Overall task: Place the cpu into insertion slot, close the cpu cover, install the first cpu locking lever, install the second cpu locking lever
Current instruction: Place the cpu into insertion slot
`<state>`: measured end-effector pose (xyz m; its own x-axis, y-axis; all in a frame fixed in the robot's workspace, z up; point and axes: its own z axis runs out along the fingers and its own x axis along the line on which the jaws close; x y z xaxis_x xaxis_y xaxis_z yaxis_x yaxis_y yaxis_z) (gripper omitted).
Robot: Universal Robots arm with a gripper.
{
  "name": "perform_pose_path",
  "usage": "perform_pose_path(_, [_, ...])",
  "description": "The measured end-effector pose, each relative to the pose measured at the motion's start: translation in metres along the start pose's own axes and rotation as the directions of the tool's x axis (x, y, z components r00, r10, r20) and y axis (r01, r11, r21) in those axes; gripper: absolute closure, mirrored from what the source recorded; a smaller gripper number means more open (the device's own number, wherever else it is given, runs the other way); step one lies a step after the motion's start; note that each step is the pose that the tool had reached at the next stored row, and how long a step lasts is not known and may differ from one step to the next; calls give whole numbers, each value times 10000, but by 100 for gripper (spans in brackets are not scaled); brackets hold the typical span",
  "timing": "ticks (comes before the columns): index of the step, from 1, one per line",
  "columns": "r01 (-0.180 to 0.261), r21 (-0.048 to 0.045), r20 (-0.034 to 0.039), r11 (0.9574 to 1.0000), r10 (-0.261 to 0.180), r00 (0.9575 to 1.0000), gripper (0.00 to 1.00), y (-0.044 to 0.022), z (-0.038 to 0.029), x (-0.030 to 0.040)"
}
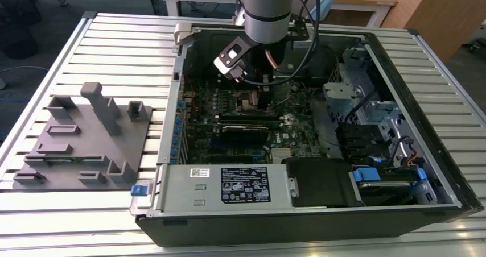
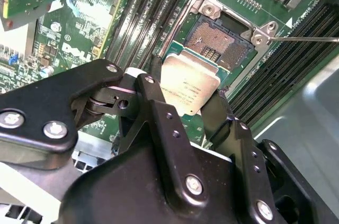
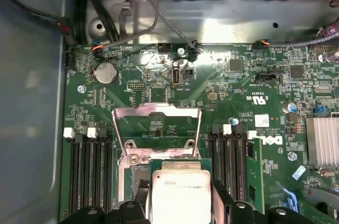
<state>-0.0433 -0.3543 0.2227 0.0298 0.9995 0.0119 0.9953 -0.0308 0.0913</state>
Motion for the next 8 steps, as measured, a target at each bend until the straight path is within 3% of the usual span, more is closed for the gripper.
perform_pose_path(8, [-11,-2,-9,10000,11,10000,46,-36,3,9])
